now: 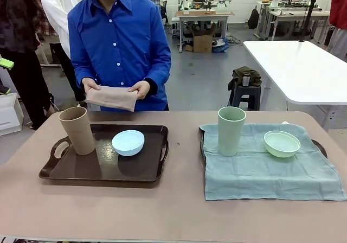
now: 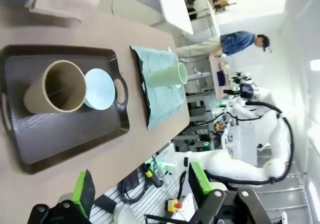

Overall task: Set up a tray with a mat and arrange the tableware.
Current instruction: Pick up the Picnic Bowl and Reusable plastic cup from the Handle tray in front of the human's position and hold them in the air.

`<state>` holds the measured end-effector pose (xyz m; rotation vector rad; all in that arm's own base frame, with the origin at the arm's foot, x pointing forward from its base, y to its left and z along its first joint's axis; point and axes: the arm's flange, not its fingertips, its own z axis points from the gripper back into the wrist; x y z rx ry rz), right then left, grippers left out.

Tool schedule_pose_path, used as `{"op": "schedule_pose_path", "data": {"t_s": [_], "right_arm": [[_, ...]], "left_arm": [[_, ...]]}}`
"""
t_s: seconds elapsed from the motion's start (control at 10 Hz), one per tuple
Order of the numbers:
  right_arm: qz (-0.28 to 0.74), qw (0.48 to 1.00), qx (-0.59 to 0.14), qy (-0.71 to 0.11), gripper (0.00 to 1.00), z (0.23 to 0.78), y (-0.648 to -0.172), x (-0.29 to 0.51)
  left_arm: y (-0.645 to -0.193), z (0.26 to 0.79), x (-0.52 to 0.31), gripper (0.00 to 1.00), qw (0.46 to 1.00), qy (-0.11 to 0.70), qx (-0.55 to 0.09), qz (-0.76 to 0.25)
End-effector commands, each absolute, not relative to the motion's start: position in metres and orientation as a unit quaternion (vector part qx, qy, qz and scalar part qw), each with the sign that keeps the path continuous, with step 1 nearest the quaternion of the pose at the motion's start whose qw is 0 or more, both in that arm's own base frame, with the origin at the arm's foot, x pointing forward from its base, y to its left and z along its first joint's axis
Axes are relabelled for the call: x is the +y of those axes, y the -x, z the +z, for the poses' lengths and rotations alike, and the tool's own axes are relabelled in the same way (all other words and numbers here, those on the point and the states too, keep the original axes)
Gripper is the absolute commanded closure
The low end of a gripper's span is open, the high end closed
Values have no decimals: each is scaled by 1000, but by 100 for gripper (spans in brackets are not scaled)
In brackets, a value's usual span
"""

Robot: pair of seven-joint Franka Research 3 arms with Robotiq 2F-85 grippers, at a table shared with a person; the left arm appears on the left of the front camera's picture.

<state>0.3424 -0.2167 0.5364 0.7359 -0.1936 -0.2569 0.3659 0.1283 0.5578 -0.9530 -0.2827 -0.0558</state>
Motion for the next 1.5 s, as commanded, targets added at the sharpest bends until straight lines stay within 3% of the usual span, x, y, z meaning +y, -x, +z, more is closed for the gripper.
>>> {"op": "schedule_pose_path", "data": {"t_s": [0.0,0.2,0.4,0.7,0.9,1.0,1.4], "right_arm": [[-127,905,-89,-395,0,540,-337,-219],[-126,917,-92,-367,0,537,-340,-217],[-71,882,-12,-465,0,507,-352,-235],[-72,870,23,-488,0,470,-362,-238],[-92,885,-1,-457,0,469,-366,-232],[-75,872,29,-483,0,455,-357,-232],[-75,872,29,-483,0,455,-357,-232]], "left_arm": [[-363,569,117,0,885,444,-137,-33],[-367,563,121,0,882,450,-136,-33],[-388,532,146,0,842,535,-65,-1],[-408,499,172,0,822,568,-9,39],[-409,500,165,0,831,556,-15,26],[-401,480,170,0,826,563,-2,39],[-401,480,170,0,826,563,-2,39]]}}
